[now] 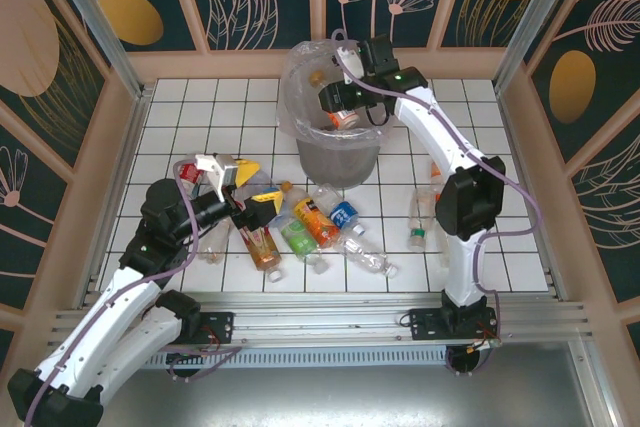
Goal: Put the plastic bottles in the bin
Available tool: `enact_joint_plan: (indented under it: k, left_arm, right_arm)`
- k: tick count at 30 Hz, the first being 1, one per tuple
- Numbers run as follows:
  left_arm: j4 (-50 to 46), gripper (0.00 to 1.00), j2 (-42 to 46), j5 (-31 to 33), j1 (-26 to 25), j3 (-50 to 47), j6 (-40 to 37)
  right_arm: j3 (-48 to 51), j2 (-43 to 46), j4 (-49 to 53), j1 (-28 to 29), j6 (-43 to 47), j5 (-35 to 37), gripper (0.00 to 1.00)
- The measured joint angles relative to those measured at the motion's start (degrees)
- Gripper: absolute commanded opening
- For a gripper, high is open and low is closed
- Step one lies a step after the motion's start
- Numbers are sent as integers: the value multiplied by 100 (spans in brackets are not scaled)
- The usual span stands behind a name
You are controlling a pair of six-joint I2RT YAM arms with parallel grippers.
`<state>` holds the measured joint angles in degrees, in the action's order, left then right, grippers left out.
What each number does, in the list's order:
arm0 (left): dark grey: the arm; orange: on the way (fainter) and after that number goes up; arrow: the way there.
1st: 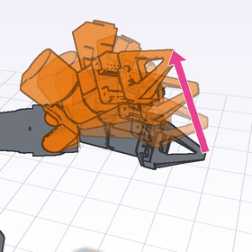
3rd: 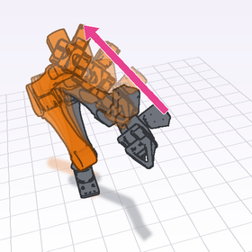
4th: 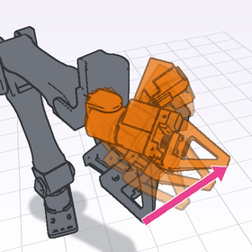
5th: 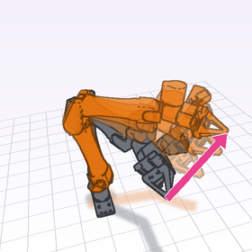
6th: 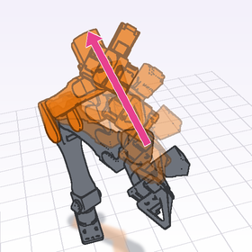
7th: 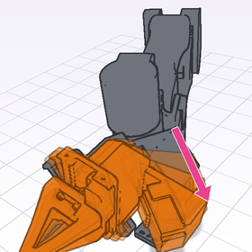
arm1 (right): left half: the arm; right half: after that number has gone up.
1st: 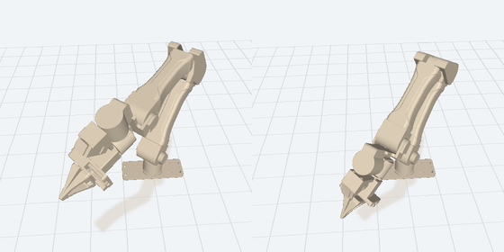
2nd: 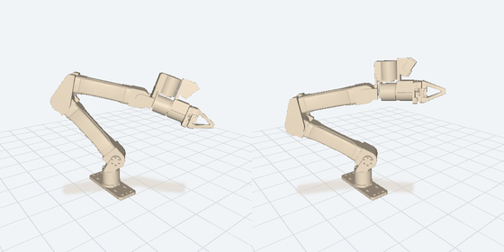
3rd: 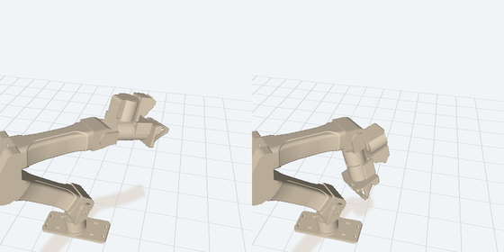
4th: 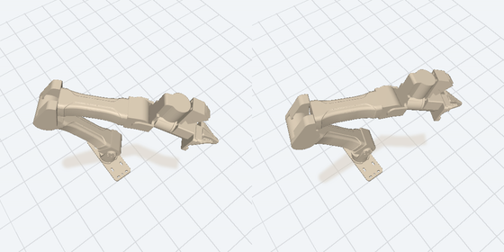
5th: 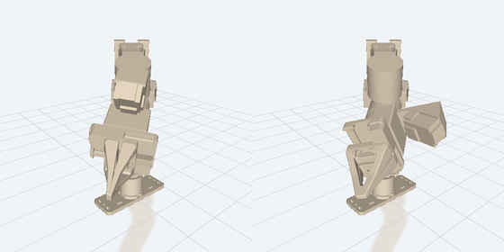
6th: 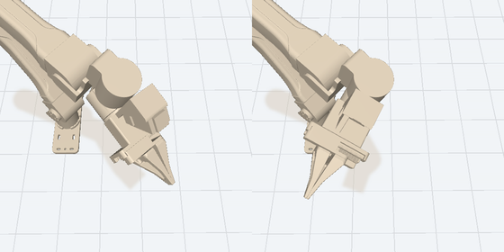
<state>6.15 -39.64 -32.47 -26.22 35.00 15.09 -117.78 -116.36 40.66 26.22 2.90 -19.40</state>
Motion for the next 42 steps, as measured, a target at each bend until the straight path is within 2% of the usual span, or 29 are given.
enact_joint_plan:
  k: [10, 22, 29, 36, 42]
  left_arm:
    - [-24, 98, -59, 0, 0, 0, -2]
    - [-39, 99, -59, 0, 0, 0, -2]
    - [-39, 98, -52, 0, 0, 0, -2]
    - [-39, 98, -11, -46, 0, 2, -2]
    - [-37, 98, 48, -251, 0, 2, -28]
  right_arm:
    - [-595, -632, 767, 142, 39, 96, 60]
    - [-841, -671, 1001, 170, 129, 136, 79]
    - [-861, -658, 962, 170, 125, 166, 79]
    - [-758, -264, 796, 164, 96, 286, 79]
    - [-496, 439, 474, 164, 20, 400, 79]
